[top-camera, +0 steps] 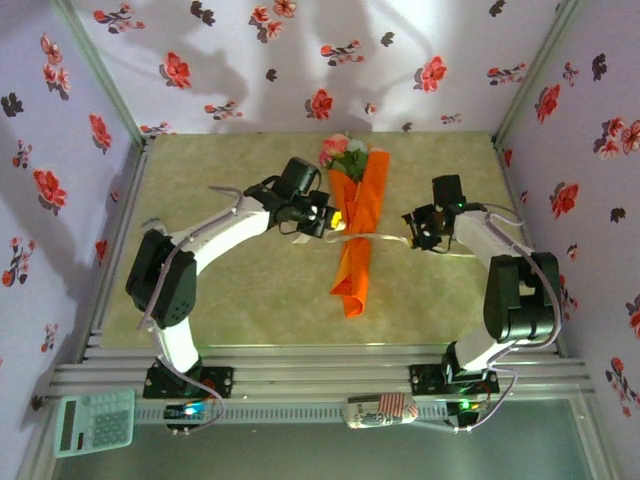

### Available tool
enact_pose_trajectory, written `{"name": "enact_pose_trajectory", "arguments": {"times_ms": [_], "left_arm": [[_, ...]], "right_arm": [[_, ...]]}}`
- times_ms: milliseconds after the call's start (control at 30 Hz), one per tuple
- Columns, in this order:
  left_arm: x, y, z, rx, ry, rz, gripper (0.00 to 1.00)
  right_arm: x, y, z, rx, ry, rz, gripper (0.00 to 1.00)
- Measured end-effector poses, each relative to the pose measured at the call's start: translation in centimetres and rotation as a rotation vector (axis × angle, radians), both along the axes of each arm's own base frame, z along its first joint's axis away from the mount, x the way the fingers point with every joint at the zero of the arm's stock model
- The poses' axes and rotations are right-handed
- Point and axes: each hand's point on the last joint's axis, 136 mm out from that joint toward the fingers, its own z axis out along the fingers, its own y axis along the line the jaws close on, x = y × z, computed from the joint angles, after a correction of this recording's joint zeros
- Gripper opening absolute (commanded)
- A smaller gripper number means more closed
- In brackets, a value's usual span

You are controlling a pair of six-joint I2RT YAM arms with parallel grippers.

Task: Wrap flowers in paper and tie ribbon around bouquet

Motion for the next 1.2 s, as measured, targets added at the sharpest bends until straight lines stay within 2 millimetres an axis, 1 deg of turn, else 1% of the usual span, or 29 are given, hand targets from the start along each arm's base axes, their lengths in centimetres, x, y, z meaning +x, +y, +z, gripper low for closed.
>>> {"name": "enact_pose_trajectory", "arguments": {"times_ms": [67, 167, 300, 367, 433, 533, 600, 667, 767, 833, 967, 1067, 1200], "left_arm": [[-0.5, -0.9, 0.5, -0.013, -0.001, -0.01, 0.0], [-0.8, -2.4, 1.7, -0.028, -0.016, -0.031, 0.0], [-0.6, -4.4, 3.9, -0.044, -0.051, -0.059, 0.0], [-0.4, -5.4, 4.8, -0.054, -0.069, -0.071, 0.0], [-0.5, -6.0, 5.1, -0.059, -0.075, -0.081, 0.0], [-0.8, -6.4, 4.6, -0.054, -0.069, -0.089, 0.0], [-0.8, -6.6, 4.2, -0.054, -0.068, -0.092, 0.0], [-0.5, -6.8, 4.0, -0.059, -0.073, -0.093, 0.0], [-0.4, -7.3, 3.8, -0.074, -0.075, -0.107, 0.0], [-0.5, -7.5, 3.5, -0.079, -0.079, -0.121, 0.0], [-0.6, -7.2, 2.6, -0.066, -0.088, -0.158, 0.0], [-0.6, -6.8, 2.2, -0.053, -0.105, -0.186, 0.0], [-0.1, -6.4, 2.1, -0.046, -0.127, -0.207, 0.0]], "right_arm": [[-0.1, -0.4, 0.0, -0.001, 0.0, 0.01, 0.42], [-0.2, -1.5, -0.1, -0.012, 0.002, 0.01, 0.42], [-0.5, -4.3, 0.7, -0.042, -0.006, -0.008, 0.42], [-0.3, -6.1, 1.5, -0.068, -0.015, -0.015, 0.42], [0.0, -8.1, 2.3, -0.104, -0.024, -0.02, 0.42], [0.7, -11.5, 3.5, -0.172, -0.038, -0.031, 0.42], [1.0, -13.6, 3.7, -0.211, -0.028, -0.038, 0.42], [1.1, -15.5, 3.1, -0.252, 0.008, -0.041, 0.43], [0.9, -18.0, 1.8, -0.304, 0.074, -0.041, 0.44], [0.9, -19.1, 0.9, -0.32, 0.116, -0.032, 0.44], [2.1, -20.2, -0.6, -0.343, 0.166, 0.017, 0.45], [2.5, -20.9, -1.4, -0.382, 0.204, 0.06, 0.48], [1.6, -21.0, -2.4, -0.407, 0.262, 0.116, 0.5]]}}
